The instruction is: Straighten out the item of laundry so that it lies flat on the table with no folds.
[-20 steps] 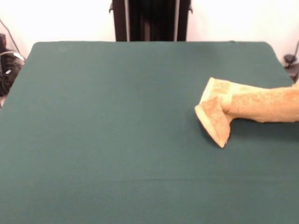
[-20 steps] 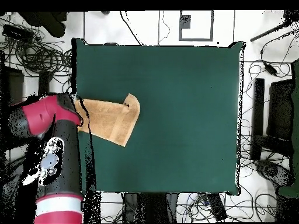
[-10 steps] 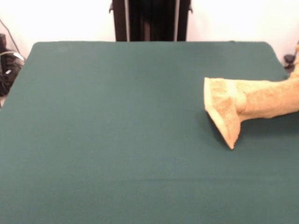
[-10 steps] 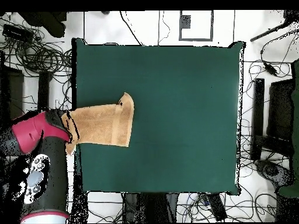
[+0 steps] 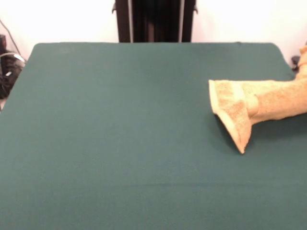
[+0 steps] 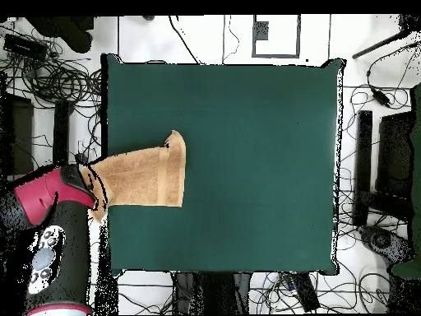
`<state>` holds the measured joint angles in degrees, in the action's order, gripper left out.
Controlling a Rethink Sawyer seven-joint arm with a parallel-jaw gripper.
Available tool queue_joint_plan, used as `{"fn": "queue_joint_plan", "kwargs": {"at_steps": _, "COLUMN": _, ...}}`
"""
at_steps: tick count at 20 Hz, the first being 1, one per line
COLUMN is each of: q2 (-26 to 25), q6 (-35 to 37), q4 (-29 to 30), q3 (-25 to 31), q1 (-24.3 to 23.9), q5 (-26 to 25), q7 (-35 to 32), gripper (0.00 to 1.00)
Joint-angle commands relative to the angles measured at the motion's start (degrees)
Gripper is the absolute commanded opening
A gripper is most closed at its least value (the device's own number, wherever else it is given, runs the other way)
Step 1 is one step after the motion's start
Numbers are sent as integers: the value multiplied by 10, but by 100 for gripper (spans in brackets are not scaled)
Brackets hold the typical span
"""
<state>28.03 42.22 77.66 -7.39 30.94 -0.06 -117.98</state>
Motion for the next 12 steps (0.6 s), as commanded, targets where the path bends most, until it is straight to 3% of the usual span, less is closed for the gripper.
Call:
{"fn": "queue_joint_plan", "kwargs": {"at_steps": 1, "q2": -23, "q6": 16, "q4": 60, "q3": 49, "q1": 0, "q5": 8, "q7": -67, "gripper": 0}}
{"fn": "queue_joint_plan", "kwargs": {"at_steps": 7, "q2": -14, "q6": 74, "q4": 61, "q3": 63, "q1": -17, "q5": 1, "q7": -18, "gripper": 0}}
{"fn": "queue_joint_plan", "kwargs": {"at_steps": 12, "q2": -6, "q6": 86, "q4": 73, "q3": 68, "q1": -22, "q5": 9, "q7": -23, "gripper": 0}}
